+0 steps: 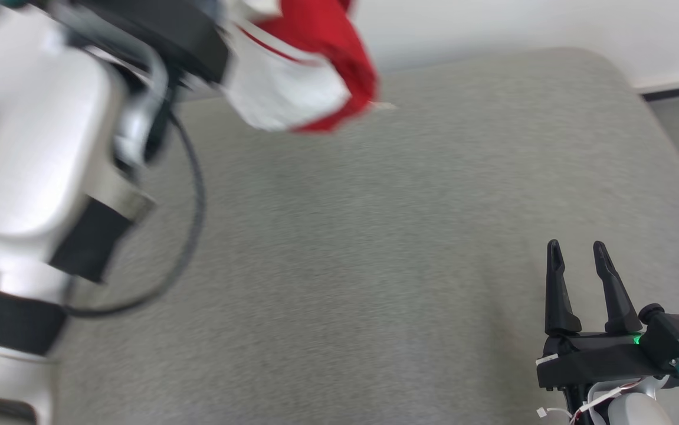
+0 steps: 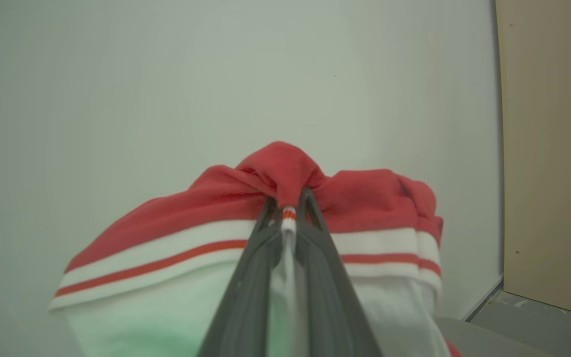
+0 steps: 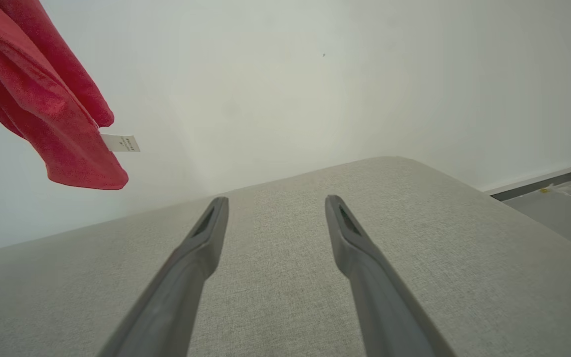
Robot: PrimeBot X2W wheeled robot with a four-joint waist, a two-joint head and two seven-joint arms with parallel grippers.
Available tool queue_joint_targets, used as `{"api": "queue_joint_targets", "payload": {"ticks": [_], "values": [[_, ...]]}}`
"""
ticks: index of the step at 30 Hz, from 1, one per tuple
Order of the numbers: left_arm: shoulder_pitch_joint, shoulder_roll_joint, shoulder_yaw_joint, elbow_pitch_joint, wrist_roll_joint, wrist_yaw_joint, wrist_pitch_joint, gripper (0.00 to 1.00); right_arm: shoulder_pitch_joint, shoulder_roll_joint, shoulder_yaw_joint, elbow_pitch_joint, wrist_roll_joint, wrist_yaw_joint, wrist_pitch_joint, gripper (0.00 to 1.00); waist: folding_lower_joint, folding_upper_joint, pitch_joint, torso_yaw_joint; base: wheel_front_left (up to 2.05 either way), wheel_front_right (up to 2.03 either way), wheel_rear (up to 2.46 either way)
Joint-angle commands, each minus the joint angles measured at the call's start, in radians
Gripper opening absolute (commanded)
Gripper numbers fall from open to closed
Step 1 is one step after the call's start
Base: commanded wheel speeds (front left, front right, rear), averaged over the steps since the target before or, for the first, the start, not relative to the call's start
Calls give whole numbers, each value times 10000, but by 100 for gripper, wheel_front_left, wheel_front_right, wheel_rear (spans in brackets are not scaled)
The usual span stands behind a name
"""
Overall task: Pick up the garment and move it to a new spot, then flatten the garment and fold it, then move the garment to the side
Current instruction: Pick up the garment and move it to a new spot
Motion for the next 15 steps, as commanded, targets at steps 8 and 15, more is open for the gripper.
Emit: {"api": "queue_joint_targets", "payload": {"ticks": [8, 15], "values": [[1658, -890, -479, -74, -443, 314, -159, 0, 175, 9, -96, -50, 92, -21, -10, 100, 2, 2, 55, -1390, 0, 0, 0], [3783, -1123, -850, 619, -838, 386, -624, 0, 142, 13, -206, -18, -88, -21, -10, 100, 2, 2, 210, -1161, 0, 0, 0]]}}
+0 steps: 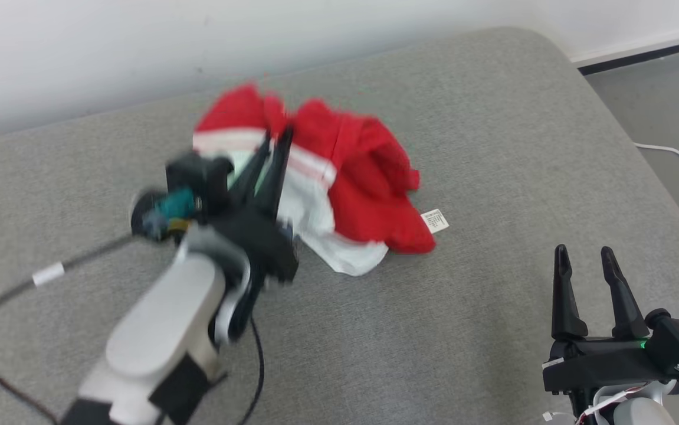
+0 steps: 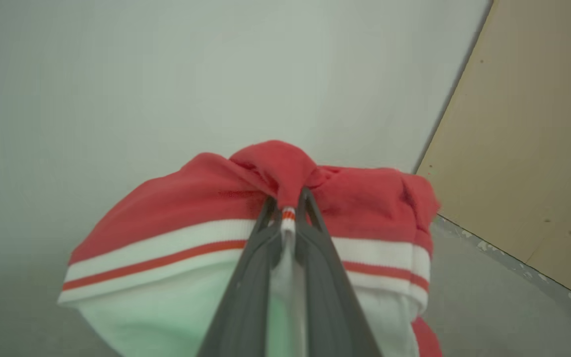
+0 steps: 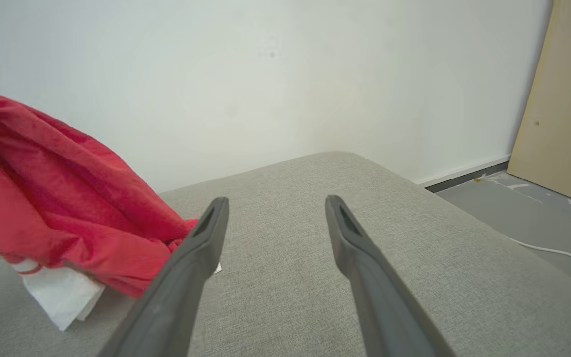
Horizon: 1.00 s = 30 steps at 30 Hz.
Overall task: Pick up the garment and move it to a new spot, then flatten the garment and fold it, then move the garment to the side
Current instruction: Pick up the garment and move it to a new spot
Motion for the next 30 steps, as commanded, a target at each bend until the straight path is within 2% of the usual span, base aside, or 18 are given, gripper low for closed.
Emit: {"api": "queue_joint_targets", "payload": {"ticks": [1, 4, 9, 11, 14, 18, 30], "values": [[316, -16, -40, 77, -49, -63, -66, 0, -30, -1, 19, 22, -78, -21, -10, 100, 0, 0, 21, 135, 0, 0, 0], [1308, 92, -249, 593, -56, -40, -247, 0, -79, 1, 145, 76, -157, -21, -10, 100, 0, 0, 4, 329, 0, 0, 0], [2007, -196, -773, 1199, 163, -191, -406, 0, -21, -4, 129, 67, -334, -21, -10, 100, 0, 0, -99, 841, 0, 0, 0], [1957, -351, -745, 1205, 202, -274, -570, 100, 14, -1, 116, 88, -399, -21, -10, 100, 0, 0, -212, 1050, 0, 0, 0], [1823, -515, -665, 891, 426, -443, -767, 100, 107, -1, 45, 90, -479, -21, -10, 100, 0, 0, -466, 1388, 0, 0, 0], [1894, -432, 16, 52, 1004, -311, -812, 100, 315, 1, 2, 107, -510, -21, -10, 100, 0, 0, -861, 1882, 0, 0, 0], [4447, 863, 3015, -2801, 2717, 116, -815, 100, 782, -3, 91, -195, -604, -21, -10, 100, 0, 0, -1774, 3140, 0, 0, 0]]}}
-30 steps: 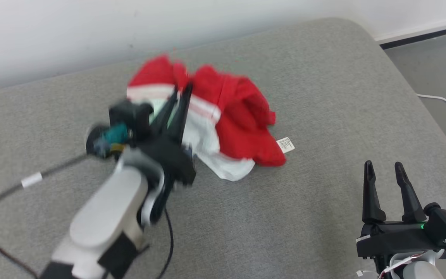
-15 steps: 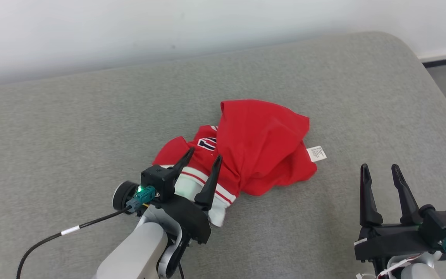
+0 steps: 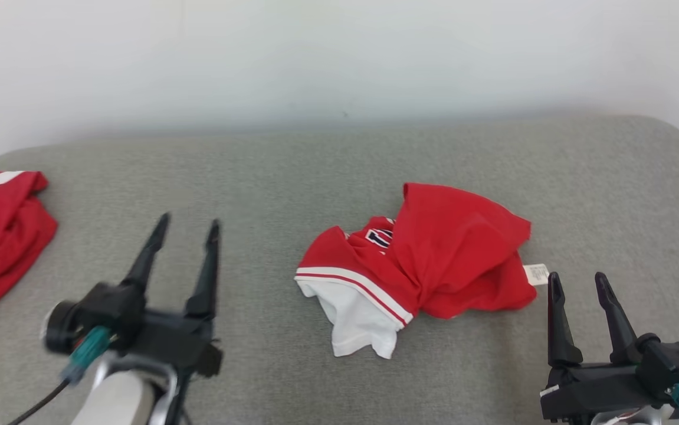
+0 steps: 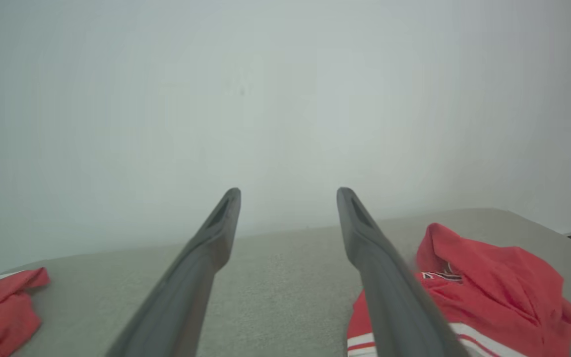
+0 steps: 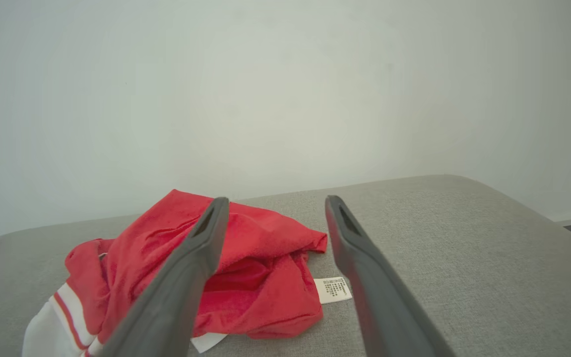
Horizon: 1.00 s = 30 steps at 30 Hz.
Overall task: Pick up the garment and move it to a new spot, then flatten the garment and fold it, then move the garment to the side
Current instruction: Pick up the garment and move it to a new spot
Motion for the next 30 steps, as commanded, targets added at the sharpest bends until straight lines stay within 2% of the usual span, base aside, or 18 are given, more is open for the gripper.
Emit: {"api": "queue_joint_targets", "payload": {"ticks": [1, 5, 11, 21, 30], "values": [[614, 156, 473, -409, 245, 89, -31, 100, 170, -3, 13, -94, -86, -21, -10, 100, 1, 1, -533, 578, 0, 0, 0], [1807, 352, 1367, -1170, 545, 155, -32, 100, 283, -2, 8, -200, -165, -21, -10, 100, 1, 1, -667, 798, 0, 0, 0], [3125, 293, 2184, -1796, 872, 168, -32, 100, 482, -3, 24, -272, -271, -21, -10, 100, 1, 1, -791, 987, 0, 0, 0], [4577, -523, 2902, -1881, 1343, -332, -33, 100, 859, -17, 20, -171, -503, -21, -10, 100, 1, 1, -744, 1307, 0, 0, 0], [4819, -1223, 3498, -1519, 1877, -922, -33, 100, 1016, -186, 240, 90, -588, -21, -10, 100, 1, 1, -652, 1279, 0, 0, 0]]}}
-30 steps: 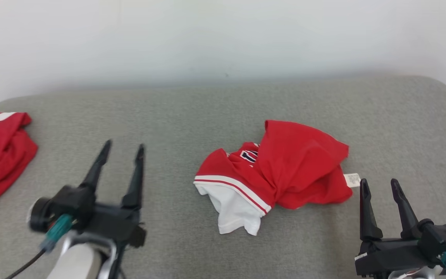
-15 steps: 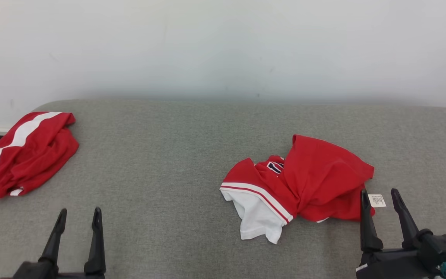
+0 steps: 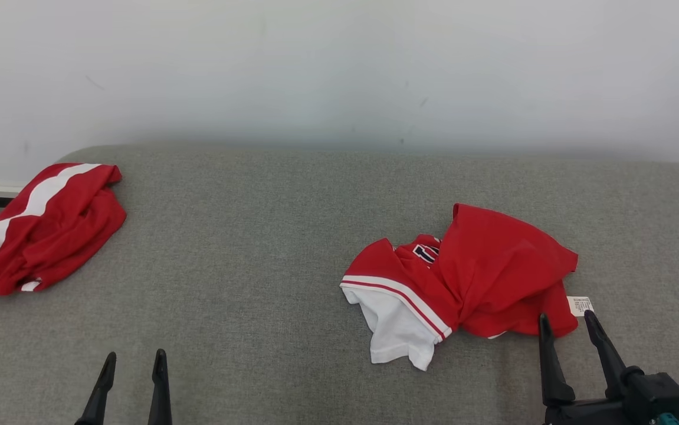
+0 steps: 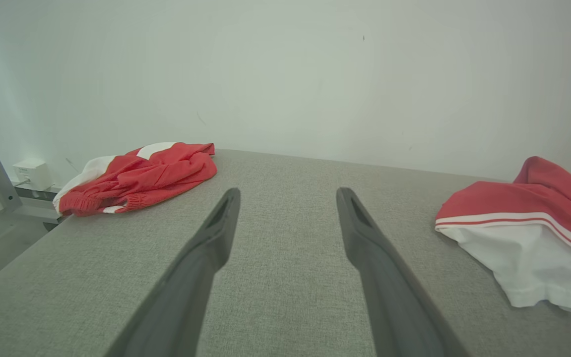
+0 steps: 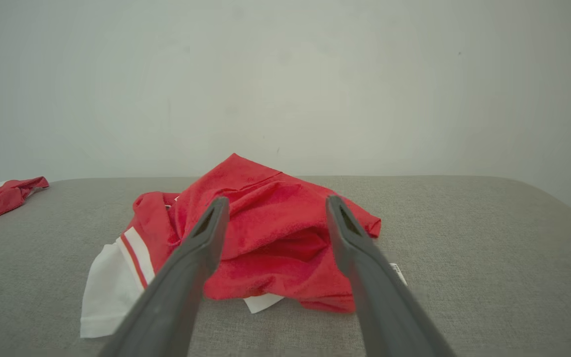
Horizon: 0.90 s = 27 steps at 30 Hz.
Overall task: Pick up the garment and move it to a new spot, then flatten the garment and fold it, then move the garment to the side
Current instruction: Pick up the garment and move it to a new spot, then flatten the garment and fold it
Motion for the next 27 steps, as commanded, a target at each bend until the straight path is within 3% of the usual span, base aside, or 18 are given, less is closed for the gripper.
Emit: {"api": "queue_joint_targets", "payload": {"ticks": [1, 12, 27], "values": [[92, -65, 95, 76, 143, -83, -33, 100, 135, -58, 52, 52, -27, -21, -10, 100, -1, -1, 5, -17, 0, 0, 0], [111, -433, 538, 404, 757, -490, -34, 100, -17, -66, 282, 238, -187, -21, -10, 100, -1, -1, 61, -174, 0, 0, 0], [-3, -638, 833, 547, 1100, -727, -34, 100, -16, -28, 276, 286, -144, -22, -9, 100, -1, -1, 27, -216, 0, 0, 0]]}}
